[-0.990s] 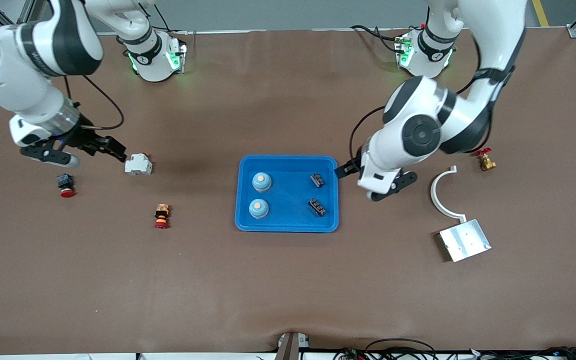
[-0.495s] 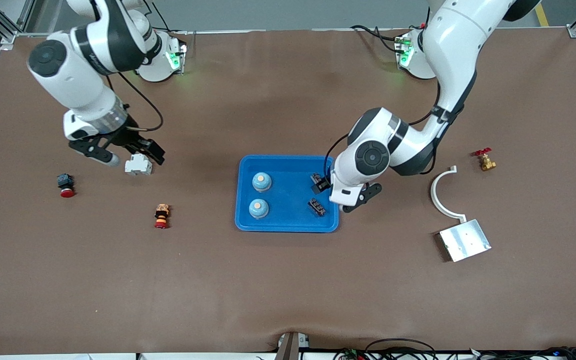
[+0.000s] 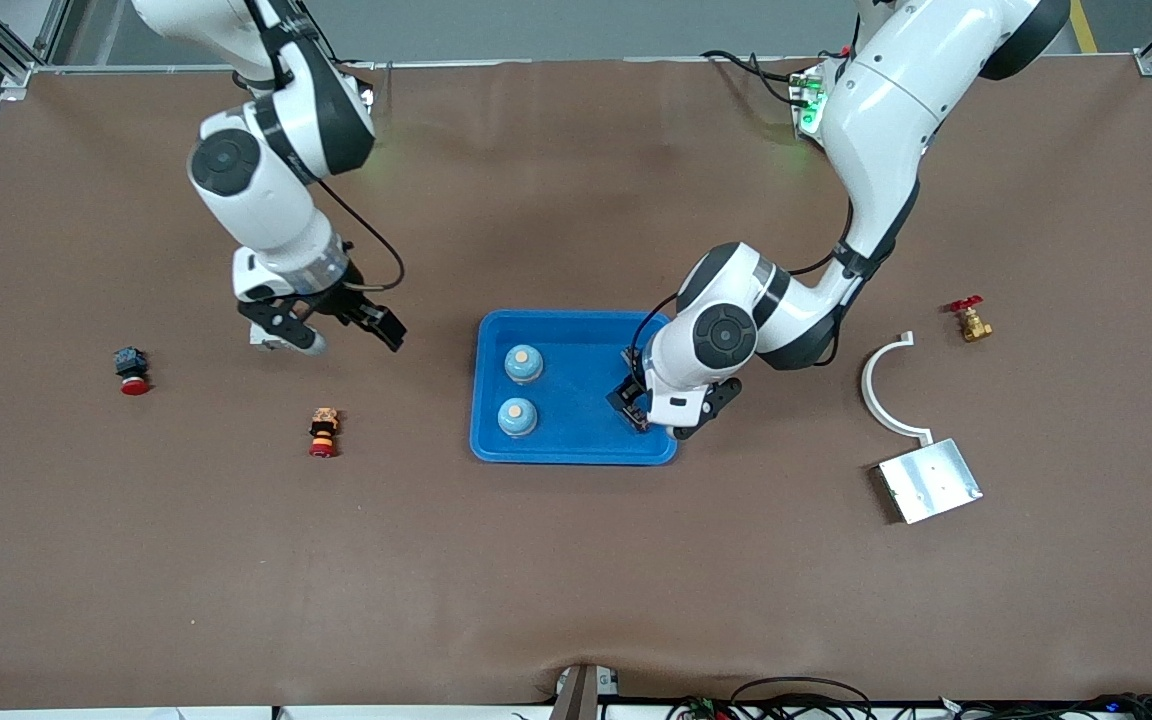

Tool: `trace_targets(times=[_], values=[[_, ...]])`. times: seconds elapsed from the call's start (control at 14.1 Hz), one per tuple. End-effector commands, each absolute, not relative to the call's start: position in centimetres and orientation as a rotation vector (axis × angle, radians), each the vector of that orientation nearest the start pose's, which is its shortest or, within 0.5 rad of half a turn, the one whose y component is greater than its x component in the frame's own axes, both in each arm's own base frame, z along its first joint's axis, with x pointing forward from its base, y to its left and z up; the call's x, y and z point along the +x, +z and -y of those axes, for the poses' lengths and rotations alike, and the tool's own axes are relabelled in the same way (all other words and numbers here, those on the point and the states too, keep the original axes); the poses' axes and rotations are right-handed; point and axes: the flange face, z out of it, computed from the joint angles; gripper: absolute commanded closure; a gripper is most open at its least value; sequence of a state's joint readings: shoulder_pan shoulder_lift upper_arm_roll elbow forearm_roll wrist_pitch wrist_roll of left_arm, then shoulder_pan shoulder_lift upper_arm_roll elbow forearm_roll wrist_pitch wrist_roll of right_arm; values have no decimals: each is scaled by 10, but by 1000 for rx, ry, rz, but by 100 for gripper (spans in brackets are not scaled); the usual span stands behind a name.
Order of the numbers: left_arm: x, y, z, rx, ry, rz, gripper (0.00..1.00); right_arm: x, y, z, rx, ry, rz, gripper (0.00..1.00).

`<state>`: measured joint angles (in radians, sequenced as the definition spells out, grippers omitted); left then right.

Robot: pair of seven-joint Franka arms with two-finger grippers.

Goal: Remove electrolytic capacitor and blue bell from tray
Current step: 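Reach the right gripper to a bell while the left gripper reaches a capacitor, then grasp the blue bell with the right gripper while the left gripper grasps the capacitor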

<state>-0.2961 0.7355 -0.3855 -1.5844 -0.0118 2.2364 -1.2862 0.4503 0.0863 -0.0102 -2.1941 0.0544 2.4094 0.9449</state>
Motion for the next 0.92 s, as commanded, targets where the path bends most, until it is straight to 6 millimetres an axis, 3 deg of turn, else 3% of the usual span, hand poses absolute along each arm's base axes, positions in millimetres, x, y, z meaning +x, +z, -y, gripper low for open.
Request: trace_targets(times=[0.0, 0.28, 0.57, 0.85], values=[[559, 214, 418, -3023, 363, 1105, 0, 521, 338, -273, -2952, -139, -861, 0], [552, 195, 421, -2996, 376, 1095, 0, 530, 292, -330, -2975, -128, -930, 0], [541, 188, 431, -2973, 386, 1106, 0, 542, 258, -365, -2964, -122, -987, 0], [536, 184, 437, -2953, 394, 1131, 0, 558, 246, -377, -2949, -134, -1005, 0]])
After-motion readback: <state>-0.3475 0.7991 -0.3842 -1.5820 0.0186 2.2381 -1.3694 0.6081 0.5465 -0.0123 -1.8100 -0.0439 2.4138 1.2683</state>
